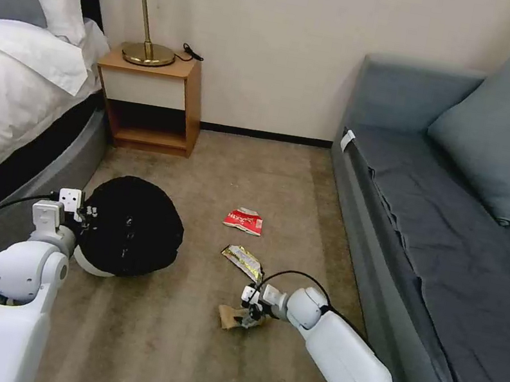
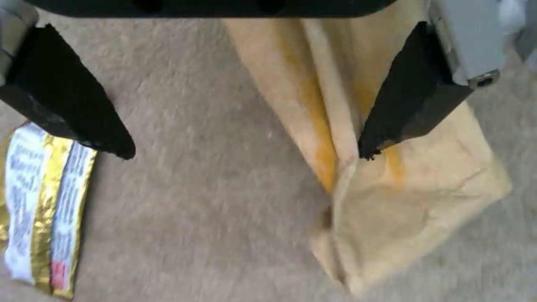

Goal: Pick up the trash bin, then pick up the garbage on the floor and place it into the trash bin.

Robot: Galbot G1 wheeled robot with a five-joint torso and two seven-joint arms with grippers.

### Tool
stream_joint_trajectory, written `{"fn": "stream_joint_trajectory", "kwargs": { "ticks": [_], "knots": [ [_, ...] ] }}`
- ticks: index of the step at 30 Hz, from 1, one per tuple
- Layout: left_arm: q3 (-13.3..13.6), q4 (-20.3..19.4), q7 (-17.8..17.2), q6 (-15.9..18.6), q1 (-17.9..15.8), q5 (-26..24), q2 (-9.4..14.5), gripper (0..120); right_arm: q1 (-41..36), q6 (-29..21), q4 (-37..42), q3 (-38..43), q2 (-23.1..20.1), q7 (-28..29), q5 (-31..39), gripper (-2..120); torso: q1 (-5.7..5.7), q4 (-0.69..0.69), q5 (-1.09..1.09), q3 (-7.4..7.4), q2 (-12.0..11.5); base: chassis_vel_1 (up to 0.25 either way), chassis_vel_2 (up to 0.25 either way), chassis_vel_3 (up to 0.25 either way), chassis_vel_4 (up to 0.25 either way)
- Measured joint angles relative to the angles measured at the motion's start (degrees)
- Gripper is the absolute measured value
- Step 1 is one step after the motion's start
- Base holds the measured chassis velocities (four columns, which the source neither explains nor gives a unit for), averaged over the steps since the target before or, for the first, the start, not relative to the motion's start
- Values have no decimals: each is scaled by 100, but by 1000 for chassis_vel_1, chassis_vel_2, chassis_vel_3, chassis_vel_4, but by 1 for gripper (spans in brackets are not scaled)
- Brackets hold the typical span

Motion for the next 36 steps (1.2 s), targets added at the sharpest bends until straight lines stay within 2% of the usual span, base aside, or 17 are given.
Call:
{"fn": "stream_joint_trajectory", "kwargs": {
  "ticks": [8, 14, 22, 26, 29, 30, 33, 36],
  "knots": [
    [20, -14, 4, 0, 6, 3, -7, 4, -59, 41, -37, 102, 6, -16, -80, 97, 0, 0, 0, 0, 0, 0, 0, 0, 0],
    [14, -33, 23, 0, 8, -18, 41, 4, 23, -36, 180, 132, -55, -15, 153, 96, 0, 1, -2, 0, 0, 0, 0, 0, 0],
    [-28, -113, 34, -1, 93, -59, 93, 4, -229, -11, 169, 168, -66, -82, -115, 93, 0, 0, -1, 0, 0, 0, 0, 0, 0],
    [-37, -132, 45, -12, 138, -63, 107, 4, -295, 1, 159, 229, -52, -91, -180, 85, 0, 0, 0, 0, 0, 0, 0, 0, 0],
    [-29, -168, 46, -13, 160, -63, 93, 4, -325, 3, 161, 252, -65, -110, -230, 71, 0, 1, 0, 0, 0, 0, 0, 0, 0],
    [-29, -168, 46, -13, 160, -63, 93, 4, -325, 3, 161, 252, -65, -110, -230, 71, 0, 1, 0, 0, 0, 0, 0, 0, 0],
    [-29, -198, 48, -13, 171, -65, 101, 4, -400, 35, 164, 298, -89, -179, -396, 59, 0, 0, -1, 0, 0, 0, 0, 0, 0],
    [-32, -206, 49, -13, 175, -69, 113, 4, -439, 66, 152, 324, -86, -205, -470, 56, 0, 0, 0, 0, 0, 0, 0, 0, 0]
  ]
}}
